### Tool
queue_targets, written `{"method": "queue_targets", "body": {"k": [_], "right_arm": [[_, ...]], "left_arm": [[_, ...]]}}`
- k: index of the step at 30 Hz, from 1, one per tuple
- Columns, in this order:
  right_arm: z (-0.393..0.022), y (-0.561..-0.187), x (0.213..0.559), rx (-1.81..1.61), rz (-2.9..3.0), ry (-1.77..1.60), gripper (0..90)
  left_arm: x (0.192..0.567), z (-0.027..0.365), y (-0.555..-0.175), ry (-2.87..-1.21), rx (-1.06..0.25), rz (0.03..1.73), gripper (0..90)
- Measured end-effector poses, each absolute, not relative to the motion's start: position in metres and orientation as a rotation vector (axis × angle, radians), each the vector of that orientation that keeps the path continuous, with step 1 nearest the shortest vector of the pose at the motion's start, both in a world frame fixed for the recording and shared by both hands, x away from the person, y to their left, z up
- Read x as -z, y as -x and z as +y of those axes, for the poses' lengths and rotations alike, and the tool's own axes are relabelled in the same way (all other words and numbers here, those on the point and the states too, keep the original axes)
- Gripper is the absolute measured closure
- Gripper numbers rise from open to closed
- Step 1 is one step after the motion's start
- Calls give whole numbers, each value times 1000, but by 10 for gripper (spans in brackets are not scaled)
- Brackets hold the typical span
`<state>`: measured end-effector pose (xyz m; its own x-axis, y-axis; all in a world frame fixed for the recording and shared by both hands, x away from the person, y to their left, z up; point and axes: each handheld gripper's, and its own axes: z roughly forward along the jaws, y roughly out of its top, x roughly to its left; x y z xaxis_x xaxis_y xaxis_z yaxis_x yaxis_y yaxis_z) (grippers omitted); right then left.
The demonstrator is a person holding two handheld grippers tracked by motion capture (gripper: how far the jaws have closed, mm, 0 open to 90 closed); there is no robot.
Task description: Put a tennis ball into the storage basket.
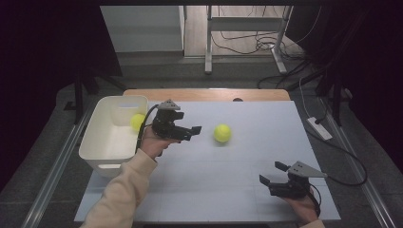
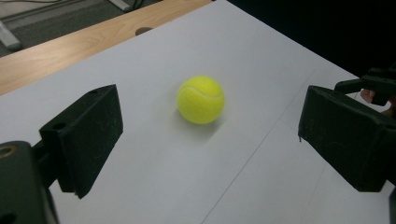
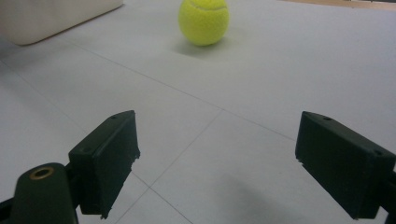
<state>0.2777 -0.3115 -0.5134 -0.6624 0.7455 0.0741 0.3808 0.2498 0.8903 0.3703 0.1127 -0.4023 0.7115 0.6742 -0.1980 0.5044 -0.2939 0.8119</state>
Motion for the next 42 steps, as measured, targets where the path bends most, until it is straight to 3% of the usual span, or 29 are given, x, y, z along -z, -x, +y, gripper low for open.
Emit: {"method": "queue_targets", "body": {"k": [42], "right_arm": [[-307,-281,513,-1387,2174,-1006,132]], "left_arm": [[424,71,-408,-2059,-174,912,67]]}}
